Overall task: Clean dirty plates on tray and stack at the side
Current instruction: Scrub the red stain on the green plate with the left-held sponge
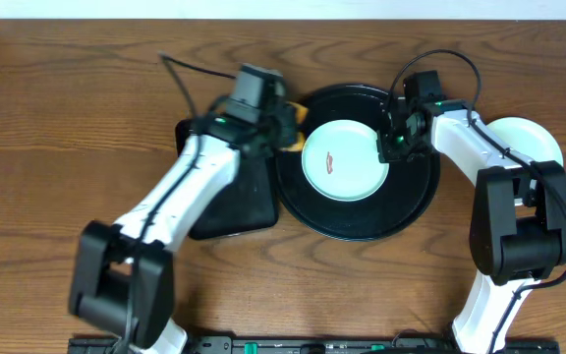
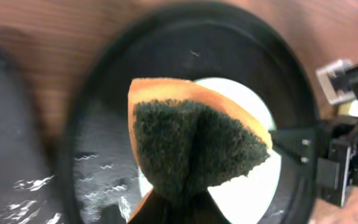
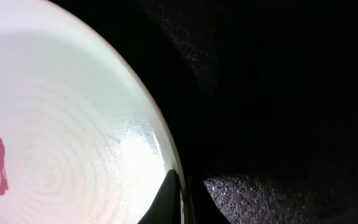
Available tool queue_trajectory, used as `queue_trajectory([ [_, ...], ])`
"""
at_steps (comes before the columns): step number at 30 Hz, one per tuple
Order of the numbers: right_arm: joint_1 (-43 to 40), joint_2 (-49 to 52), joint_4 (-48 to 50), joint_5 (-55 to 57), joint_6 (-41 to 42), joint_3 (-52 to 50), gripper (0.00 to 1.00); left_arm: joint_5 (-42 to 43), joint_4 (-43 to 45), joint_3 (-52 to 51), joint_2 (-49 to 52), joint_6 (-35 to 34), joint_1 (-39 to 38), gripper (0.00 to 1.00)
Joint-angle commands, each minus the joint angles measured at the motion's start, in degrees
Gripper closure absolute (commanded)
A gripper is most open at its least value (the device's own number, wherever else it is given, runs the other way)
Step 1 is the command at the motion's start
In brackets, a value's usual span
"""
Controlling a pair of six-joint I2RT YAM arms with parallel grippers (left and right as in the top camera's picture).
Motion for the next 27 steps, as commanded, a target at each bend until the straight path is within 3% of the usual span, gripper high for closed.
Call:
queue_trajectory([
  [1, 0.9, 1.2, -1.2, -1.2, -1.2, -0.3, 0.99, 1.7, 3.6, 0.6, 6.0, -5.7, -3.5, 0.93],
  [8, 0.9, 1.2, -1.9, -1.2, -1.2, -0.3, 0.99, 1.8, 13.6, 0.6, 14.9, -12.6, -9.0, 0.93],
  [15, 0.9, 1.2, -2.2, -1.2, -1.2, -0.3, 0.99, 3.7, 16.9, 0.6, 20.5, -16.8, -10.8, 0.93],
  [18, 0.9, 1.2, -2.2, -1.2, -1.2, -0.3, 0.99, 1.1, 14.1, 0.6, 22.1, -16.3, -10.2, 0.93],
  [27, 0.9, 1.2, -3.4, -1.2, -1.2, -0.3, 0.99, -18.6, -3.1, 4.3, 21.9, -6.1, -7.5, 0.93],
])
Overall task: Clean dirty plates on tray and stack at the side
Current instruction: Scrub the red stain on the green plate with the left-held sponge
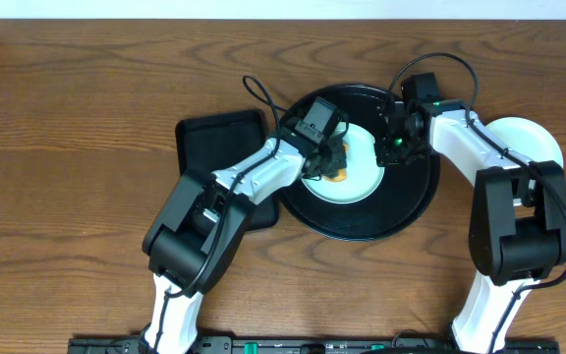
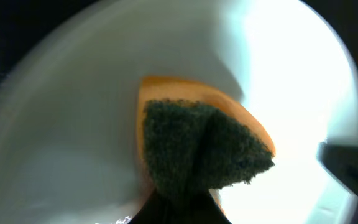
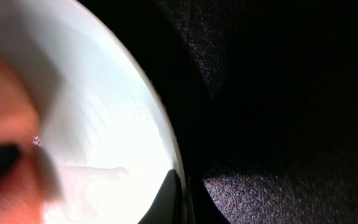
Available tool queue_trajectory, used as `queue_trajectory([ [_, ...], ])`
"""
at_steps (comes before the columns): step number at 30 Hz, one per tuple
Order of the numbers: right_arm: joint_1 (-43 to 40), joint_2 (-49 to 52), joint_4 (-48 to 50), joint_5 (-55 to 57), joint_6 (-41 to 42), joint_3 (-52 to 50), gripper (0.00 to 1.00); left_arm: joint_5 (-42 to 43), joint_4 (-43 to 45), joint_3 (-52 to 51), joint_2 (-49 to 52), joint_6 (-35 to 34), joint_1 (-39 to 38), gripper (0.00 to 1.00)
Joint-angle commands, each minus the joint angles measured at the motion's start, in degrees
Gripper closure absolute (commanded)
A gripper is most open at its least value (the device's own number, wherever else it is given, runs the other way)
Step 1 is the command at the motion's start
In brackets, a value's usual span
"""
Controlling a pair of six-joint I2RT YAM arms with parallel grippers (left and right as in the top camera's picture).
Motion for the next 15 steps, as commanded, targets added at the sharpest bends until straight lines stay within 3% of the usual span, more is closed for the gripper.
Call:
queue_trajectory([
  [1, 0.6, 1.2, -1.0, 0.7, -1.1, -0.3, 0.99, -16.1, -7.1, -0.1, 2.8, 5.8, 2.1, 0.93],
  [7, 0.6, 1.2, -1.1, 0.7, -1.1, -0.3, 0.99, -17.2, -10.4, 1.3, 3.0, 3.8, 1.6, 0.92],
  [15, 0.6, 1.2, -1.1, 0.7, -1.1, -0.3, 0.99, 2.4, 1.8, 1.3, 5.8, -4.8, -2.1, 0.92],
])
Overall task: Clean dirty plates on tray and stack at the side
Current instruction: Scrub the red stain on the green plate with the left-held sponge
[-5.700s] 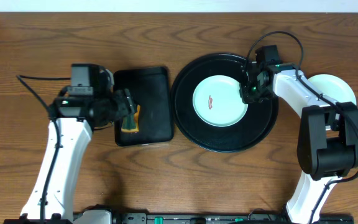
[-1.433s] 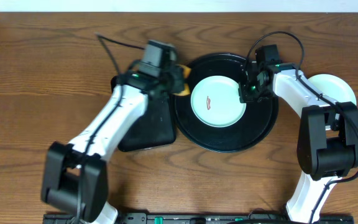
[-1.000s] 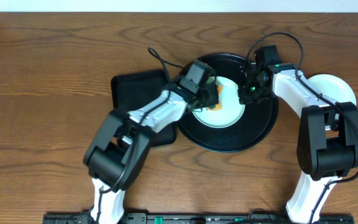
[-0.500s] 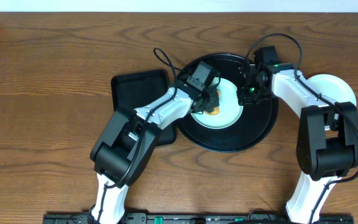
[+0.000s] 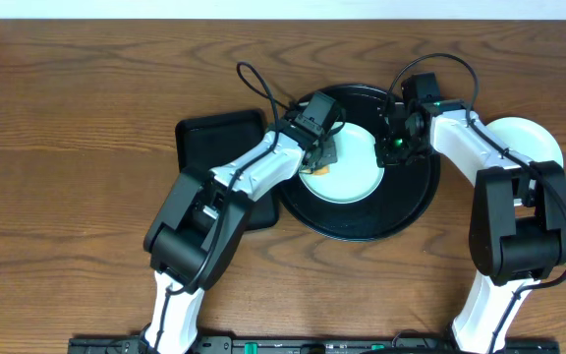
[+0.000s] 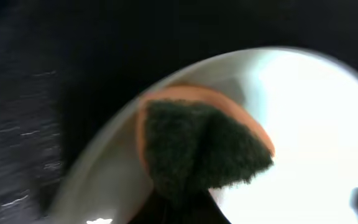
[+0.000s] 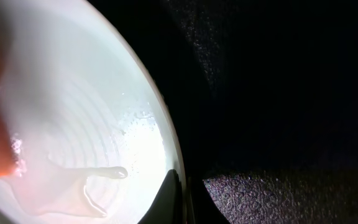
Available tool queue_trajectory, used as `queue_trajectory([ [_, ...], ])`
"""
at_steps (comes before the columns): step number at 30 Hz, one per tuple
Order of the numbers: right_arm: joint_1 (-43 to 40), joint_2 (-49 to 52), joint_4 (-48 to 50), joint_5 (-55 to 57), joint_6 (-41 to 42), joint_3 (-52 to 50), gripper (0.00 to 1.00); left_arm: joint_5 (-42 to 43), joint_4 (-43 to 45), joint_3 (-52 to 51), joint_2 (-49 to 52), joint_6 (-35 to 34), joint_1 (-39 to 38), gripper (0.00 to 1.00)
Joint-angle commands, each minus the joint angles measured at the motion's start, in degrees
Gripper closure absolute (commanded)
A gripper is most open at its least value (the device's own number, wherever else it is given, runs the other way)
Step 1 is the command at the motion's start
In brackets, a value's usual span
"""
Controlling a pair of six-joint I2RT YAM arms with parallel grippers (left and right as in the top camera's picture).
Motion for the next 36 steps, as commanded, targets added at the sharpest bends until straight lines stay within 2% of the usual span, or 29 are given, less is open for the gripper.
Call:
queue_trajectory([
  [1, 0.6, 1.2, -0.6, 0.8, -1.1, -0.3, 0.99, 10.3, 3.1, -1.2, 4.8, -6.4, -2.9, 0.92],
  [4, 0.6, 1.2, -0.6, 0.8, -1.1, -0.3, 0.99, 14.1, 5.3, -1.2, 5.3, -7.7, -4.6, 0.92],
  [9, 0.6, 1.2, -0.6, 0.8, -1.1, -0.3, 0.99, 14.2, 2.5, -1.2, 5.3, -7.9, -5.0, 0.93],
  [14, 0.6, 1.2, -0.6, 0.8, -1.1, -0.3, 0.99, 13.6, -6.4, -1.1, 4.8, -6.4, -1.9, 0.93],
  [15, 0.6, 1.2, -0.6, 0.8, -1.1, -0.3, 0.99, 12.0, -8.5, -0.8, 4.6, -5.4, -1.4, 0.93],
  [16, 0.6, 1.2, -0.5, 0.8, -1.1, -0.3, 0.99, 4.6, -14.0, 0.3, 4.0, -3.7, -0.4, 0.93],
  [19, 0.6, 1.2, -0.3, 0.8, -1.1, -0.3, 0.99, -11.1, -21.0, 3.2, 3.4, 0.2, 0.2, 0.93],
  [21, 0.6, 1.2, -0.2, 0.8, -1.1, -0.3, 0.99, -19.8, -22.6, 4.9, 3.3, 3.1, 0.2, 0.92],
  [24, 0.6, 1.2, -0.1, 0.8, -1.1, -0.3, 0.99, -28.2, -21.5, 6.0, 3.3, 8.3, -0.2, 0.92],
  [29, 0.6, 1.2, -0.3, 0.9, -1.1, -0.3, 0.99, -30.3, -20.4, 6.6, 3.3, 12.9, -0.3, 0.93],
  [34, 0.6, 1.2, -0.4, 1.3, -1.1, -0.3, 0.99, -30.2, -20.6, 7.3, 1.1, 11.4, -0.2, 0.93],
  [36, 0.5, 1.2, -0.4, 1.3, -1.1, -0.3, 0.99, -29.7, -20.7, 7.3, -2.6, 10.8, -0.2, 0.93],
])
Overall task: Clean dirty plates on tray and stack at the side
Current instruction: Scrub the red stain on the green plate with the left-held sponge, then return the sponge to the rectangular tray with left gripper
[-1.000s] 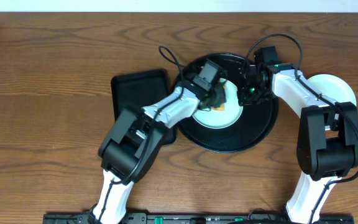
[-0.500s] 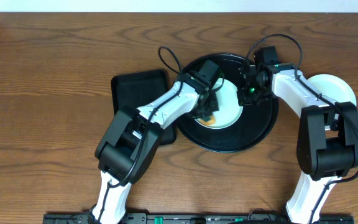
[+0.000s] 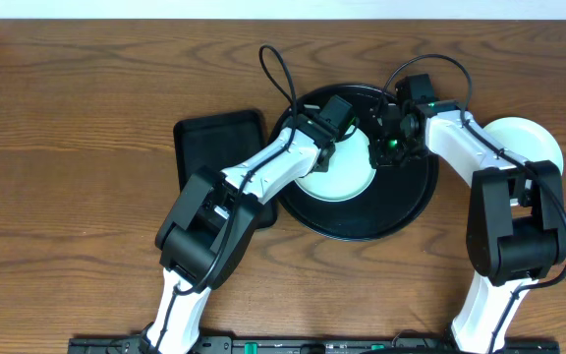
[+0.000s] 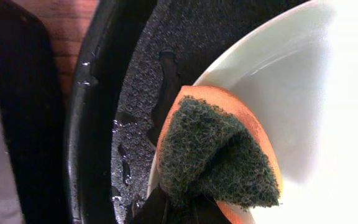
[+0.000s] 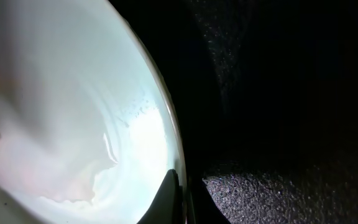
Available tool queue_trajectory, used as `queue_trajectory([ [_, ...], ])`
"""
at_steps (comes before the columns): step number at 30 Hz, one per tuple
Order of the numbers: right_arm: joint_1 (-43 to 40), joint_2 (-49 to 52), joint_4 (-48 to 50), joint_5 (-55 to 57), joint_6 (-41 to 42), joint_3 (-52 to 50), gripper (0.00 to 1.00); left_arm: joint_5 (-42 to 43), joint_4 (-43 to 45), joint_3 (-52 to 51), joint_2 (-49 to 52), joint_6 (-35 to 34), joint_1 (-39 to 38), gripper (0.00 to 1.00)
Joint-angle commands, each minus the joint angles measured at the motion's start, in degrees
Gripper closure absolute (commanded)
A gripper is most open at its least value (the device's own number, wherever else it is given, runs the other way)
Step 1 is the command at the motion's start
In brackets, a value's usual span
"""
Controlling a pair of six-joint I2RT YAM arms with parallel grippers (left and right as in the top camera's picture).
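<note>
A white plate (image 3: 347,175) lies in the round black tray (image 3: 362,221). My left gripper (image 3: 330,140) is shut on an orange sponge with a green scouring face (image 4: 219,155), which presses on the plate's (image 4: 316,93) far left rim, partly over the wet mat. The left gripper (image 4: 179,204) shows only as dark fingertips under the sponge. My right gripper (image 3: 393,147) is shut on the plate's right rim (image 5: 180,186). A thin pinkish wet film (image 5: 104,165) covers the plate (image 5: 73,81); no red stain shows.
A square black tray (image 3: 214,147) lies left of the round one. A stack of white plates (image 3: 534,138) sits at the right, behind my right arm. The round tray's raised rim (image 4: 89,124) and textured mat (image 5: 291,186) surround the plate.
My left gripper and the sponge have moved from the plate's left part to its far left rim, half over the mat. The right gripper still grips the right rim.
The sponge was first held over the round tray's left edge, with a red stain at the plate's centre and the right gripper on the rim. Then it lay on the centre, then the left part with the stain smeared pink. Now only a wet film shows.
</note>
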Motion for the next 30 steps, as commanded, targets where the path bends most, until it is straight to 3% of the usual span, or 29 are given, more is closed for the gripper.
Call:
queue_trajectory([
  [1, -0.5, 1.2, -0.6, 3.8, -1.2, -0.3, 0.99, -7.7, -1.4, 0.6, -5.6, 0.5, 2.3, 0.92],
  [10, -0.5, 1.2, -0.5, 3.8, -1.1, -0.3, 0.99, 4.1, -9.7, 0.6, -18.6, 0.5, 7.3, 0.91],
  [15, -0.5, 1.2, -0.5, 3.8, -1.2, -0.3, 0.99, 8.8, -16.2, -1.2, -18.9, 0.3, 12.8, 0.91],
  [19, -0.5, 1.2, -0.5, 3.8, -1.2, -0.3, 0.99, 8.8, -14.6, -8.1, -18.7, -0.8, 16.1, 0.88],
  [21, -0.5, 1.2, -0.4, 3.8, -1.2, -0.3, 0.99, 8.8, -11.6, -12.3, -18.7, -1.2, 17.2, 0.83],
  [24, -0.5, 1.2, 0.0, 3.6, -1.1, -0.3, 0.99, 8.8, -7.8, -16.5, -18.7, -1.2, 18.4, 0.66],
  [30, -0.5, 1.2, 1.4, 3.1, -1.1, -0.3, 0.99, 9.8, -7.6, -15.8, -20.4, -0.4, 20.3, 0.61],
])
